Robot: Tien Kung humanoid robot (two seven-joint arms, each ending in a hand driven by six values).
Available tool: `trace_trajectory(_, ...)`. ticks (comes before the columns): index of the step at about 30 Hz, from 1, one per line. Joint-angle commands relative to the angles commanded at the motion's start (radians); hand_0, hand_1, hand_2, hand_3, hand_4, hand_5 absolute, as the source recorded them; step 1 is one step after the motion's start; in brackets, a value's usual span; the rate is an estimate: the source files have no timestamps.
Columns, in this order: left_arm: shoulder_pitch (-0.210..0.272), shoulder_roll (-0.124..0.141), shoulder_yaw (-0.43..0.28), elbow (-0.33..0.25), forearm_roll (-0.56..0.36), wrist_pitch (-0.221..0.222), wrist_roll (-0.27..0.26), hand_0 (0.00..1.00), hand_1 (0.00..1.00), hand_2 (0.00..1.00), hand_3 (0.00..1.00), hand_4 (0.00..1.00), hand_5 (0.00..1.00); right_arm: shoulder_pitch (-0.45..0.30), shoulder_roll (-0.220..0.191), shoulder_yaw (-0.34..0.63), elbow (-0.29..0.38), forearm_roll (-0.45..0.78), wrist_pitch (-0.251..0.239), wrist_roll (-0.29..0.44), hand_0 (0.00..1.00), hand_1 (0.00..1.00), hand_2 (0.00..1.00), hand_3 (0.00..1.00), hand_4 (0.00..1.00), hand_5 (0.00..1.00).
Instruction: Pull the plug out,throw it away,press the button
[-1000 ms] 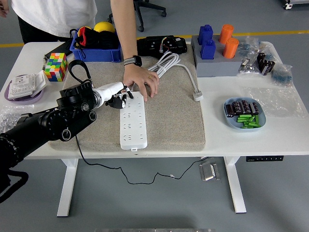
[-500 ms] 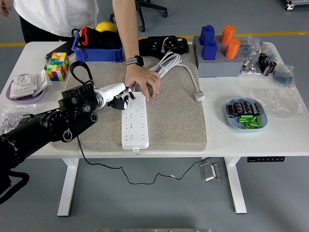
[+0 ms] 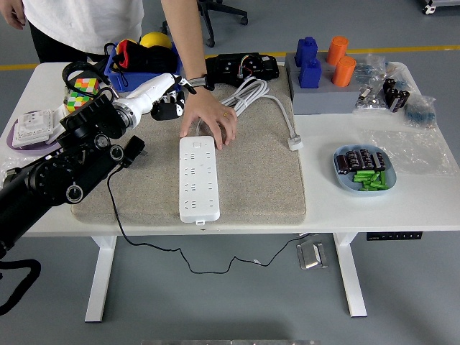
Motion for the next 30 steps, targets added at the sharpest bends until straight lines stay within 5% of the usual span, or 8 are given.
trace_trajectory(4, 0.074, 0.033, -0.117, -0.086, 0.030, -0.009, 0.005, 0.201, 0.197, 0.305, 0.728, 0.578, 0.002, 0.000, 0.000, 0.005, 0.000, -0.003, 0.000, 0.000, 0.767, 0.729, 0.724, 0.713, 0.883, 0.658)
trace_trajectory(5, 0.095, 0.041, -0.144, -0.105, 0.037, -0.011, 0.006, 0.499, 0.567, 0.548, 0.817, 0.736, 0.002, 0.000, 0.000, 0.007, 0.000, -0.003, 0.000, 0.000, 0.767, 0.729, 0.724, 0.713, 0.883, 0.658)
trace_trajectory(10, 0.203, 0.067, -0.276, -0.185, 0.057, -0.009, -0.005, 0.499, 0.567, 0.548, 0.817, 0.736, 0.002, 0.000, -0.001, 0.012, 0.002, -0.005, -0.002, 0.001, 0.767, 0.729, 0.724, 0.713, 0.883, 0.658)
trace_trajectory(11, 0.219, 0.068, -0.296, -0.196, 0.062, -0.006, -0.009, 0.865, 0.905, 0.845, 0.880, 0.817, 0.229, 0.000, -0.001, 0.013, 0.002, -0.006, -0.002, 0.001, 0.767, 0.729, 0.724, 0.713, 0.883, 0.658)
trace_trajectory(21, 0.387, 0.044, -0.501, -0.294, 0.089, 0.014, -0.028, 0.935, 0.975, 0.937, 0.922, 0.840, 0.323, -0.007, 0.002, 0.030, 0.010, -0.012, -0.003, 0.002, 0.767, 0.729, 0.724, 0.713, 0.883, 0.658)
trace_trajectory(30, 0.412, 0.032, -0.563, -0.300, 0.111, 0.018, -0.048, 0.987, 0.998, 0.977, 0.941, 0.853, 0.372, 0.000, -0.001, 0.048, 0.014, -0.019, -0.005, 0.004, 0.767, 0.729, 0.724, 0.713, 0.883, 0.658)
